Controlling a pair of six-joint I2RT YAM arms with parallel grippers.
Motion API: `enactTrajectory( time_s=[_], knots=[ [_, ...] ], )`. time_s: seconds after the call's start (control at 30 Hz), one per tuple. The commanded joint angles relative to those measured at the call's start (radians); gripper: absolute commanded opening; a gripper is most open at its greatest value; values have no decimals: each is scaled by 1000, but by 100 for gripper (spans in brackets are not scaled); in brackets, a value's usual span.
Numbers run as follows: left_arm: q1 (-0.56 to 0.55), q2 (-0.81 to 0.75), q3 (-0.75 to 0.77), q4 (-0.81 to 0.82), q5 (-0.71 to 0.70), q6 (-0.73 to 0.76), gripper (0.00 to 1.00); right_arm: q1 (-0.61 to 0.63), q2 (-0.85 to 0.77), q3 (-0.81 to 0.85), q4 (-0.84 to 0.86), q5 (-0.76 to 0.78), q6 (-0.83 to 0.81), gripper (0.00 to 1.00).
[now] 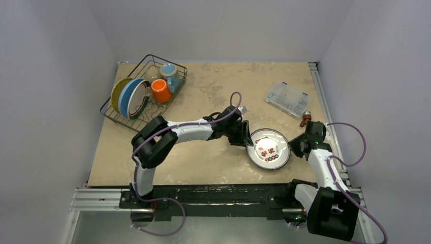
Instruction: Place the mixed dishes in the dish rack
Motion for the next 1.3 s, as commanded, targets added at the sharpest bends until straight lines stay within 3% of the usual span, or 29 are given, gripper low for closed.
enactTrajectory(
  time_s=[0.0,0.27,0.7,1.13,1.27],
  knots=[
    [-15,1,49,31,2,-8,41,-2,7,-8,-6,-9,-15,24],
    [-35,1,78,58,41,-37,35,-2,-5,-13,-6,-23,-21,24],
    [-37,-21,42,300,118,-204,32,-2,-61,-34,-13,-31,-34,20],
    [-37,67,-26,559,141,-420,32,-2,-138,-61,0,-72,-70,5],
    [-42,66,0,456,110,-355,29,-2,-137,-65,3,-80,-71,5]
  ],
)
